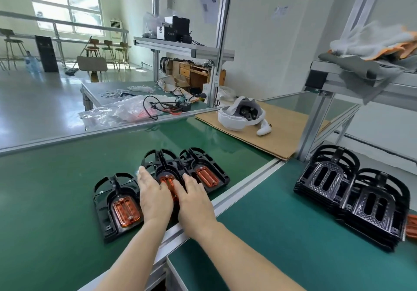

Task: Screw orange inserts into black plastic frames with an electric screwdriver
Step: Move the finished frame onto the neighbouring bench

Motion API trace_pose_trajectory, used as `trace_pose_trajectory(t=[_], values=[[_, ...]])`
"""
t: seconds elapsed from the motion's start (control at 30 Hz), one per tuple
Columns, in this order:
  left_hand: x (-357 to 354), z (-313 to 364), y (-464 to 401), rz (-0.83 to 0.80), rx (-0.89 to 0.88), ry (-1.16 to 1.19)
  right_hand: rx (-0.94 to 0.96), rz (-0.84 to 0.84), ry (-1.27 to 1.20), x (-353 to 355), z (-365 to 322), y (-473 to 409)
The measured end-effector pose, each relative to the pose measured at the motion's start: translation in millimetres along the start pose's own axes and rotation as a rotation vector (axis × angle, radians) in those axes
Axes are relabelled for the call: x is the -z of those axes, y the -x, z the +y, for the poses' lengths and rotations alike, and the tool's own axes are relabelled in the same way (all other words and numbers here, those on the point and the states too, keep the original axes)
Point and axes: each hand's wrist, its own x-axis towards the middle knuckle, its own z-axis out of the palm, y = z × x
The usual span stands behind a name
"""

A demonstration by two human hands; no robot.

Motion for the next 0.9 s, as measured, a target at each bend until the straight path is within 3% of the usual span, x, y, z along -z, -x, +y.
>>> trace_pose_trajectory(t=[0.13, 0.5, 0.9], values=[[-3, 0, -6, 0.011, -0.014, -0.063, 0.017, -0.016, 0.059, -5, 0, -2], [-17, -3, -16, -0.017, 0.052, -0.525, -0.002, -0.107, 0.134, -4, 2, -6], [-20, -1, -17, -0.043, 0.101, -0.576, -0.085, -0.035, 0.116, 3, -2, 3]])
